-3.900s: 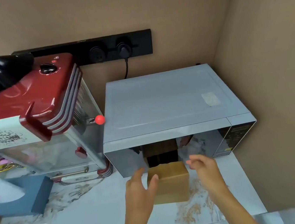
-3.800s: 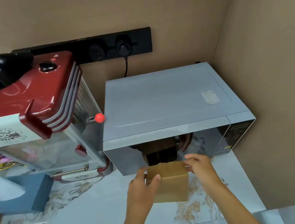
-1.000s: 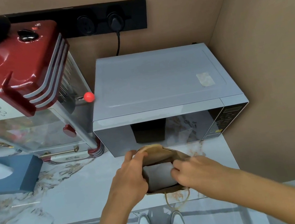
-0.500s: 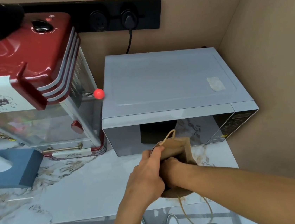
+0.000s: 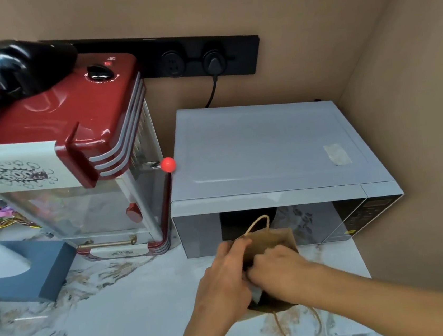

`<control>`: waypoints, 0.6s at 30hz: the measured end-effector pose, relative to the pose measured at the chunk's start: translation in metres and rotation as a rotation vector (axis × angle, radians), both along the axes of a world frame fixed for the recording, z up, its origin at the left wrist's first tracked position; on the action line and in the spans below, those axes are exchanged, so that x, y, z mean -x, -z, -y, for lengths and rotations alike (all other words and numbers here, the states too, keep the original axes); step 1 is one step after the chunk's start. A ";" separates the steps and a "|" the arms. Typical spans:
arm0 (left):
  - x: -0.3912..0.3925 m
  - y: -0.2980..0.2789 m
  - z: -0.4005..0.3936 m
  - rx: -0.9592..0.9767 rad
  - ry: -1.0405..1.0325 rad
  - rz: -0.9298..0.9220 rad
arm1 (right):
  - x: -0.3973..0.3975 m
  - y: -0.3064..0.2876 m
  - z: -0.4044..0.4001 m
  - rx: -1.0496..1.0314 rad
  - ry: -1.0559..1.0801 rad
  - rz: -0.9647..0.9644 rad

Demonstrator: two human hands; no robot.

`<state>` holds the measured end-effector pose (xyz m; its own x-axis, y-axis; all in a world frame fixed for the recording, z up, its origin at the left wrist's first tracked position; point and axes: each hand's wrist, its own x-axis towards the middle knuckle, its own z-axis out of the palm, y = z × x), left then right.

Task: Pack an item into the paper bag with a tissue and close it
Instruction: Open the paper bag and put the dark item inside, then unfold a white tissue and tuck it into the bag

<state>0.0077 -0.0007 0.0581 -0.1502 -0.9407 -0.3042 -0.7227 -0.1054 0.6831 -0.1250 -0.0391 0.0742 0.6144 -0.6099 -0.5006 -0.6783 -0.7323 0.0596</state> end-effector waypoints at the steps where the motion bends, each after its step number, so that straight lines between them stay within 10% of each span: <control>1: -0.004 0.000 0.002 0.018 -0.009 -0.040 | 0.006 -0.010 0.001 0.064 -0.004 0.053; 18: 0.010 -0.087 -0.001 0.111 -0.215 -0.736 | 0.091 -0.088 -0.015 0.554 0.050 0.556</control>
<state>-0.0020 0.0007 0.1453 -0.0877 -0.9912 -0.0995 -0.0503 -0.0954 0.9942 -0.2164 -0.0242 0.1618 0.6509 -0.7141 0.2578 -0.7470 -0.6630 0.0494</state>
